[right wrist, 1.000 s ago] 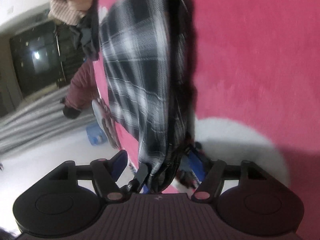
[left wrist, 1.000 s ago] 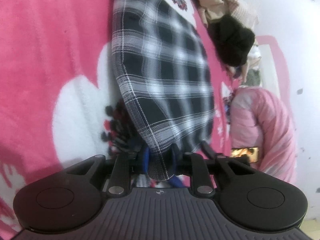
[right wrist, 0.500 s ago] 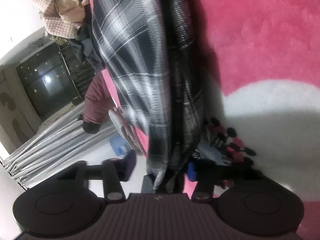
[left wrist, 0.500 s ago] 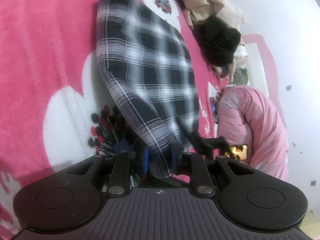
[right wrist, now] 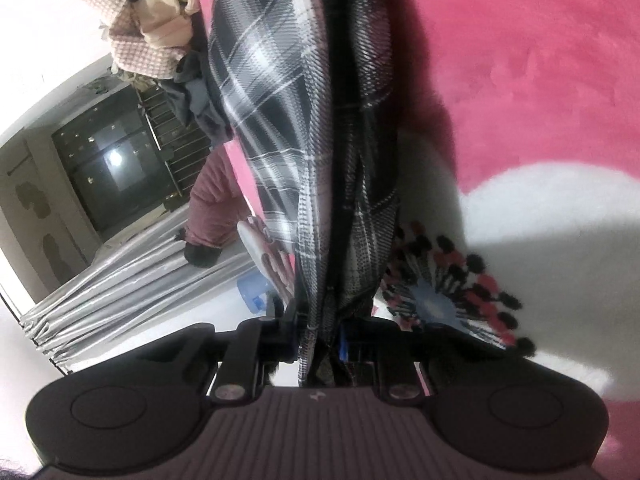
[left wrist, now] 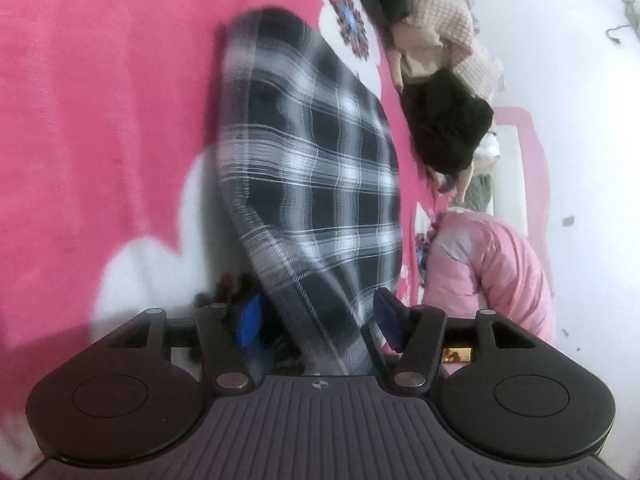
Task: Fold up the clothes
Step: 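Lift the plaid bundle edge with both grippers and fold it over, then release the folded plaid bundle with both grippers and lift away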
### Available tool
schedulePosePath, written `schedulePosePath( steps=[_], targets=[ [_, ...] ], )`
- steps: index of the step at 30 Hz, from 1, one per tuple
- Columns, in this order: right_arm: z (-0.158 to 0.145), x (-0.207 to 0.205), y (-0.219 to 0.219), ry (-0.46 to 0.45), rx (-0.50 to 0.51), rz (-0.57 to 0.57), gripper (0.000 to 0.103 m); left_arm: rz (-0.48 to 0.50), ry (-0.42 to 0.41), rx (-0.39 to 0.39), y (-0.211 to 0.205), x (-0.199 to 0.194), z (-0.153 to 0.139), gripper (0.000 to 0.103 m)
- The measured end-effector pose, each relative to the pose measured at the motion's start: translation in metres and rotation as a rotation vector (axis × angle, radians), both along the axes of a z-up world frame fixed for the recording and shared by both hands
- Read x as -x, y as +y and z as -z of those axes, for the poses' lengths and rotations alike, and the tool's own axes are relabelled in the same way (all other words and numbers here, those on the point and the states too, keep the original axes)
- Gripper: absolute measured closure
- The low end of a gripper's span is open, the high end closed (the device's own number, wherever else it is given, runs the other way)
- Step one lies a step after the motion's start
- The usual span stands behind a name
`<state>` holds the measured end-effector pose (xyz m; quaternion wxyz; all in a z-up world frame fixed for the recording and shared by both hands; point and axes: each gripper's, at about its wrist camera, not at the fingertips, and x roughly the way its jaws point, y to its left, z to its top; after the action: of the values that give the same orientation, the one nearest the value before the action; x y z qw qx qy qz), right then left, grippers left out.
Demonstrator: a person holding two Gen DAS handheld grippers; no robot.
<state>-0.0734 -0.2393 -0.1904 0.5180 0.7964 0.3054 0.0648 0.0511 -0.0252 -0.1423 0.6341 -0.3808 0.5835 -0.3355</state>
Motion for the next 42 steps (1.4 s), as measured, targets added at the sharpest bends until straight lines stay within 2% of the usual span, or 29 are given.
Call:
schedulePosePath(
  steps=[8, 12, 15, 19, 23, 25, 29, 31, 35, 38, 42],
  targets=[
    [-0.007, 0.003, -0.006, -0.060, 0.021, -0.011, 0.084, 0.147, -0.021, -0.010, -0.049, -0.025, 0.014, 0.046],
    [-0.005, 0.004, -0.011, -0.068, 0.042, -0.040, 0.082, 0.186, -0.057, -0.045, -0.058, -0.022, 0.015, 0.052],
    [-0.012, 0.006, -0.019, -0.069, 0.132, -0.119, 0.075, 0.196, -0.097, -0.095, -0.059, -0.017, 0.011, 0.061],
    [-0.044, 0.004, -0.034, -0.103, 0.379, -0.294, 0.073, 0.208, -0.175, -0.166, -0.064, -0.008, 0.003, 0.062],
    [-0.090, 0.005, -0.049, -0.201, 0.658, -0.425, 0.073, 0.229, -0.279, -0.252, -0.072, 0.003, -0.007, 0.063],
    [-0.114, 0.004, -0.059, -0.259, 0.781, -0.447, 0.073, 0.246, -0.328, -0.293, -0.076, 0.007, -0.012, 0.063],
    [-0.144, -0.009, -0.069, -0.301, 1.062, -0.424, 0.073, 0.262, -0.375, -0.338, -0.081, 0.012, -0.015, 0.063],
    [-0.148, -0.020, -0.062, -0.315, 1.239, -0.437, 0.073, 0.268, -0.393, -0.354, -0.082, 0.013, -0.017, 0.062],
    [-0.133, -0.038, -0.030, -0.386, 1.642, -0.458, 0.073, 0.273, -0.419, -0.380, -0.084, 0.017, -0.019, 0.062],
    [-0.107, -0.030, -0.019, -0.424, 1.791, -0.437, 0.073, 0.284, -0.447, -0.403, -0.087, 0.021, -0.021, 0.062],
    [-0.098, -0.027, -0.017, -0.457, 1.822, -0.439, 0.073, 0.299, -0.489, -0.435, -0.092, 0.025, -0.023, 0.061]
  ],
)
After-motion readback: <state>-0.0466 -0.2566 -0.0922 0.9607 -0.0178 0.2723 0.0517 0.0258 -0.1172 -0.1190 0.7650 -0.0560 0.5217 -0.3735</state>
